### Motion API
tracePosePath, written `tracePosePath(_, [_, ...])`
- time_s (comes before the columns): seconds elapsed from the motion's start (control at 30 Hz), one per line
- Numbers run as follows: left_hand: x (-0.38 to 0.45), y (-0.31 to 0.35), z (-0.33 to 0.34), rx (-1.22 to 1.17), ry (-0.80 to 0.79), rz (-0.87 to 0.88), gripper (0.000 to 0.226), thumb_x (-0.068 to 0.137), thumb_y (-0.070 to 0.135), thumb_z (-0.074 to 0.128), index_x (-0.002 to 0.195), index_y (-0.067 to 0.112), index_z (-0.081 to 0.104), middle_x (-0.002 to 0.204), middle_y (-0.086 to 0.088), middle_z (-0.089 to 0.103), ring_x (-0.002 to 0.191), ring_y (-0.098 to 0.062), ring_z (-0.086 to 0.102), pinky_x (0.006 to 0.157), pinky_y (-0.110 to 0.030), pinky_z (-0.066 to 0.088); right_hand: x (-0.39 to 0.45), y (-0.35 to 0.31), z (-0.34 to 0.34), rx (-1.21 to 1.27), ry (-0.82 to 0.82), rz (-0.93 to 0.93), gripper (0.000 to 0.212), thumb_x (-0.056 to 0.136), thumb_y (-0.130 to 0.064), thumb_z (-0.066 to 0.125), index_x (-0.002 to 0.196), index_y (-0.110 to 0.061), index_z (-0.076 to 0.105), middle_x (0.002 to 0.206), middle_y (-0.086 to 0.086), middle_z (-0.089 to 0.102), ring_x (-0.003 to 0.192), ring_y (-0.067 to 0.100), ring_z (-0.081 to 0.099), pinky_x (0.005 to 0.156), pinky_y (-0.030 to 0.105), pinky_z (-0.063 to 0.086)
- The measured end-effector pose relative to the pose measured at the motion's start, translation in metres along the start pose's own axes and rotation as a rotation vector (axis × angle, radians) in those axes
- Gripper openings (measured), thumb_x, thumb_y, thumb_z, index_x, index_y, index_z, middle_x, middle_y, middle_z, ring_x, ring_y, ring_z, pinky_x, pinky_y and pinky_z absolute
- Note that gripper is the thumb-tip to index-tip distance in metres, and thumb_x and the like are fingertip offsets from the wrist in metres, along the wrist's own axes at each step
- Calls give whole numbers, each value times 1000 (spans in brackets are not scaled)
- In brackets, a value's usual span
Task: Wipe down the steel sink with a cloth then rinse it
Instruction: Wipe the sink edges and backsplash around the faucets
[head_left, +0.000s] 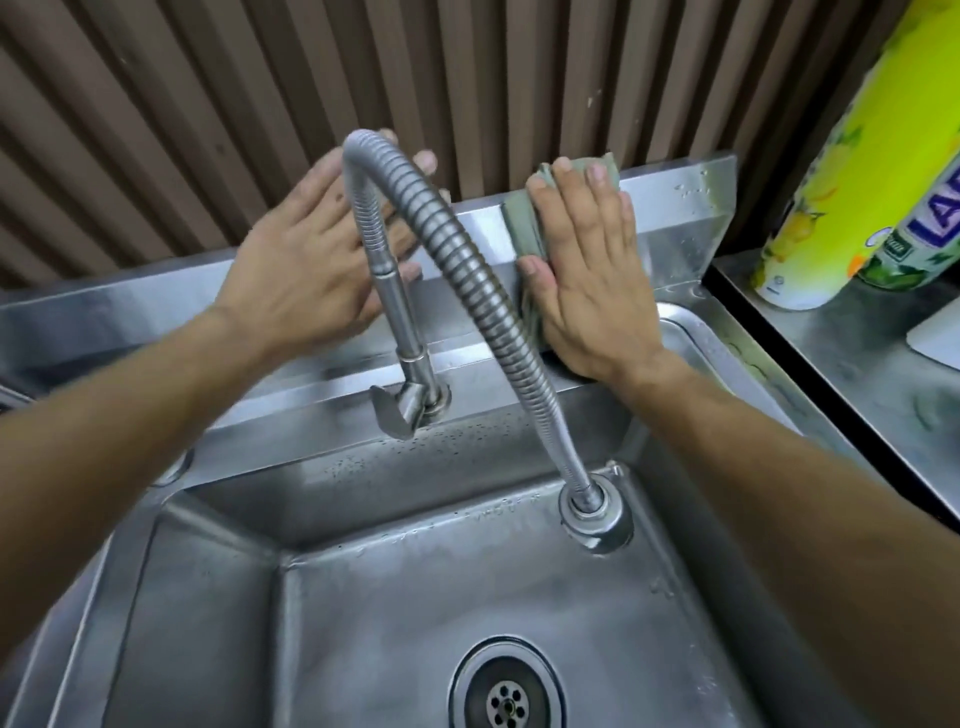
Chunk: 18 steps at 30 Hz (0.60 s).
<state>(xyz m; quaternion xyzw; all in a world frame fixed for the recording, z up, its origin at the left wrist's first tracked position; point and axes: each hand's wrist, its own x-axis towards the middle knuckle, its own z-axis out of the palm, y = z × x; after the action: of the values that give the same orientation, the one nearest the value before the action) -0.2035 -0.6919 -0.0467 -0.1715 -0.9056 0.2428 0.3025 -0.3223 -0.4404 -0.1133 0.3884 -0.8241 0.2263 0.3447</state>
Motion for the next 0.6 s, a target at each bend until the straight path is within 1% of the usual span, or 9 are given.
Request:
tracePosePath(0.1, [8, -9, -4, 8, -17, 29, 60, 112, 37, 29, 165, 12, 15, 171, -9, 17, 157, -19, -19, 128, -41, -9, -1, -17, 3, 38, -26, 100, 60, 111, -32, 34, 162, -6, 20, 170, 17, 15, 158, 38, 7, 128, 45, -5])
tracePosePath(0.23, [3, -3, -3, 17, -56, 6, 63, 111, 38, 31, 166, 14, 12, 172, -11, 15, 157, -20, -16, 129, -44, -8, -2, -20, -2, 34, -96, -44, 63, 111, -31, 40, 164, -8, 13, 172, 14, 6, 159, 33, 1, 129, 44, -5])
tracePosePath(0.27, [4, -2, -4, 8, -56, 4, 63, 111, 38, 30, 166, 15, 11, 172, -11, 15, 158, -20, -15, 129, -44, -8, -2, -16, -3, 52, -86, -11, 61, 112, -30, 36, 164, -10, 12, 172, 13, 6, 160, 31, 0, 129, 42, -5])
tracePosePath(0.33, [7, -4, -5, -29, -60, 34, 62, 110, 38, 27, 166, 14, 12, 172, -11, 14, 157, -19, -19, 129, -42, -10, -1, -10, -2, 114, -9, 223, 58, 113, -30, 28, 165, -11, 10, 173, 11, 4, 160, 30, -3, 130, 45, -4])
tracePosePath(0.4, [13, -8, -5, -69, -66, 139, 60, 110, 36, 24, 165, 12, 18, 172, -8, 13, 157, -15, -20, 129, -40, -9, 4, -19, 1, 168, 62, 445, 59, 113, -30, 26, 164, -8, 9, 173, 13, 2, 159, 32, -6, 129, 50, -5])
tracePosePath(0.43, [18, -10, -5, -90, -75, 199, 59, 110, 35, 23, 164, 11, 20, 171, -6, 11, 157, -15, -19, 129, -39, -7, 7, -29, 3, 180, 64, 456, 60, 112, -30, 28, 164, -7, 10, 172, 14, 2, 159, 34, -6, 129, 51, -6])
tracePosePath(0.53, [28, -14, -2, -132, -74, 287, 59, 111, 34, 20, 163, 7, 24, 170, -7, 14, 160, -19, -8, 130, -39, -2, 5, -49, 12, 177, -14, 239, 61, 111, -30, 37, 163, -7, 16, 172, 15, 8, 159, 34, -3, 129, 46, -7])
tracePosePath(0.57, [29, -14, -1, -140, -63, 293, 59, 111, 33, 20, 163, 6, 25, 170, -9, 17, 161, -23, -2, 130, -39, -1, 3, -45, 12, 181, -17, 214, 59, 111, -29, 37, 163, -8, 18, 172, 14, 11, 159, 32, -1, 129, 44, -7])
tracePosePath(0.6, [28, -14, 1, -146, -51, 298, 59, 111, 33, 21, 162, 5, 25, 170, -10, 19, 161, -27, 5, 131, -40, -1, 3, -37, 11, 187, 7, 250, 57, 111, -29, 36, 163, -9, 20, 171, 12, 13, 159, 31, 0, 129, 43, -5])
